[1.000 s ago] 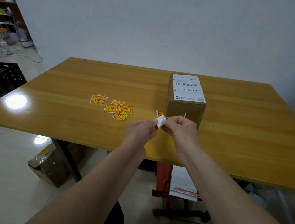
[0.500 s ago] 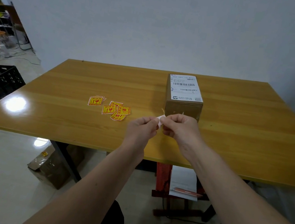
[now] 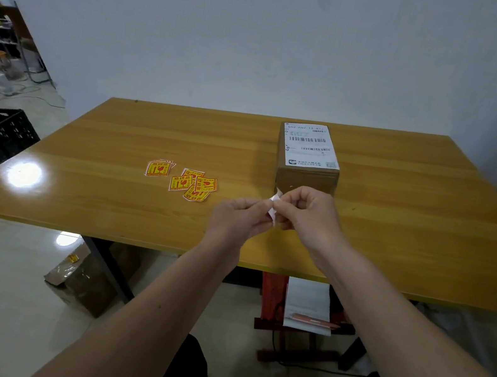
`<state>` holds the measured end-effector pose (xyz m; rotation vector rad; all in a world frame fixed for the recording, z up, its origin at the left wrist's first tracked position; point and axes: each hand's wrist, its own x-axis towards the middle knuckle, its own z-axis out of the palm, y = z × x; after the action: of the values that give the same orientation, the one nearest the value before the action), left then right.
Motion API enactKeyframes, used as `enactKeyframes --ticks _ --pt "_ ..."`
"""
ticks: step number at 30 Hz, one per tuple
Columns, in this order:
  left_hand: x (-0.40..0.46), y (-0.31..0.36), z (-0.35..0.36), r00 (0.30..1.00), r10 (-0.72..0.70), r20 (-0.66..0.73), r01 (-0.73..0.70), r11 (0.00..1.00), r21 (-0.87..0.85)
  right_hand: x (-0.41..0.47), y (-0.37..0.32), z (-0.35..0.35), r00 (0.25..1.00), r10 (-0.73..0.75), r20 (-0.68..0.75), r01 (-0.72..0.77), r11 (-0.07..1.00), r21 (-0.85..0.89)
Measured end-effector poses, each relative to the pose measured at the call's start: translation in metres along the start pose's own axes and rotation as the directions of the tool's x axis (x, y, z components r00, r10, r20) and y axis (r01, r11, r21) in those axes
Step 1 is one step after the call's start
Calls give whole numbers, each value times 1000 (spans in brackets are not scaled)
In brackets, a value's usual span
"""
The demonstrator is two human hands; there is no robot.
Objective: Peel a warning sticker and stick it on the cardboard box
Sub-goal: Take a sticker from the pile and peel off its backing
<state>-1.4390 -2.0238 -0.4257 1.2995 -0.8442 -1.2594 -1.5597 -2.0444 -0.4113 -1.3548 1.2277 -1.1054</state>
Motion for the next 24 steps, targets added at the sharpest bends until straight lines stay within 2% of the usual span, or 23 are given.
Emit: enactKeyframes --ticks 7,13,24 --pt "2 -5 2 998 15 -61 -8 993 114 2 3 -2 998 49 -29 -51 995 -83" --pt "6 -4 2 996 -20 -81 28 994 102 4 5 -5 992 127 -13 -127 992 5" --pt "8 -2 1 994 -68 -84 72 996 46 2 4 -10 988 156 0 -156 987 49"
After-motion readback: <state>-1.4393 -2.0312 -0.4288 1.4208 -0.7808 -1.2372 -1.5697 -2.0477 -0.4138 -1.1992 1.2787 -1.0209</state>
